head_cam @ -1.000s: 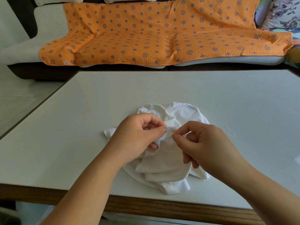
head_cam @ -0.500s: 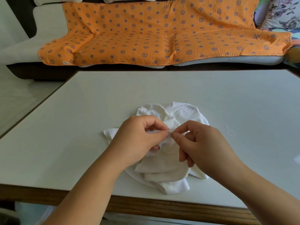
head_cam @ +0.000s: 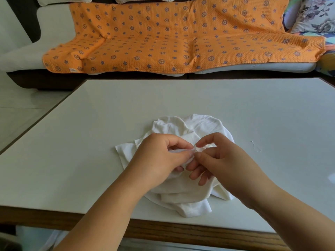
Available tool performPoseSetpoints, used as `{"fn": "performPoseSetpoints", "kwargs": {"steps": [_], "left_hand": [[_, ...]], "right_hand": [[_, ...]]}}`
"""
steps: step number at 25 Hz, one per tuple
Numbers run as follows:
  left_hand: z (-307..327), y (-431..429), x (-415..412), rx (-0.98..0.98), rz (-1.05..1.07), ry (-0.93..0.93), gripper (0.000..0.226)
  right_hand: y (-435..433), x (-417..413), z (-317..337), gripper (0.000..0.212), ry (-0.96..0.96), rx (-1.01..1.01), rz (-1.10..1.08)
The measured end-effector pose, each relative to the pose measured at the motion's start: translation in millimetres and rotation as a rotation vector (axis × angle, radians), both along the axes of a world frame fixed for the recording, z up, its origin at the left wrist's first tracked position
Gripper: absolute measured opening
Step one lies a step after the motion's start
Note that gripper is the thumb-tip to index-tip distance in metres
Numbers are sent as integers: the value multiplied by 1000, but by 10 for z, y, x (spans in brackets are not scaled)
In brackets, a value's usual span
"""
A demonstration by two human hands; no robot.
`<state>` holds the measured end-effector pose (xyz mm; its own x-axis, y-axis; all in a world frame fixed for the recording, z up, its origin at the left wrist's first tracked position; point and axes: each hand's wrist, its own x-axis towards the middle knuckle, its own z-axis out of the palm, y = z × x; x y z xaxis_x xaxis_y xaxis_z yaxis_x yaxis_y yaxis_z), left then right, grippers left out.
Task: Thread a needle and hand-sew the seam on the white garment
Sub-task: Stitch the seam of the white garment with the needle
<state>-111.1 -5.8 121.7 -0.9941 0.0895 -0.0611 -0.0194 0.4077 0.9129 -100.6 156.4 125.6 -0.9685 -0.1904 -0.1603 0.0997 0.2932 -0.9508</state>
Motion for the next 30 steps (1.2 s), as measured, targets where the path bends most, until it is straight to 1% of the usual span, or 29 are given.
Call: {"fn": "performPoseSetpoints", "kwargs": {"steps": [3,6,8,11,12,13,14,15,18,19,20,21,22,23,26,27,28,30], "left_hand": [[-8,-6,-13,-28,-31,2,16],[2,-22,-3,-21,-47,-10,14],[7,-21,4,-37,-59,-16,12],[11,-30,4,-65,-55,-14,9],[13,-42,1,-60,-52,-18,8],[21,-51,2,-50,-51,-25,6],[26,-56,2,-40,-50,-34,6],[31,-59,2,-33,-50,-39,7],[22,-63,-12,-54,-50,-41,8],[21,-62,-16,-58,-50,-43,7],[19,-64,-19,-60,-51,-47,7],[19,-67,-20,-62,-54,-53,6],[20,-71,-22,-64,-59,-59,6],[22,-77,-25,-64,-64,-66,6],[26,-103,-31,-44,-78,-85,6],[30,-113,-32,-31,-77,-91,6],[36,-124,-32,-20,-74,-97,6],[46,-145,-37,-3,-68,-108,6]], "right_hand": [[-7,-27,-6,13,-1,-46,-8],[11,-47,39,12,-57,-87,42],[18,-51,56,13,-42,-27,0],[68,-116,46,13,145,145,-171],[106,-160,46,13,208,149,-238],[152,-210,51,13,237,109,-296],[203,-261,64,13,230,19,-333],[247,-312,82,14,189,-111,-344],[320,-405,137,13,-54,-665,-297],[341,-427,141,13,-107,-808,-293],[362,-453,130,14,-120,-895,-301],[383,-485,108,14,-98,-922,-316],[403,-524,74,14,-43,-882,-347],[422,-557,38,14,42,-770,-391],[478,-620,-71,12,324,-206,-539],[494,-632,-94,13,394,-54,-554],[507,-644,-116,12,448,46,-548],[535,-663,-150,11,514,154,-524]]}}
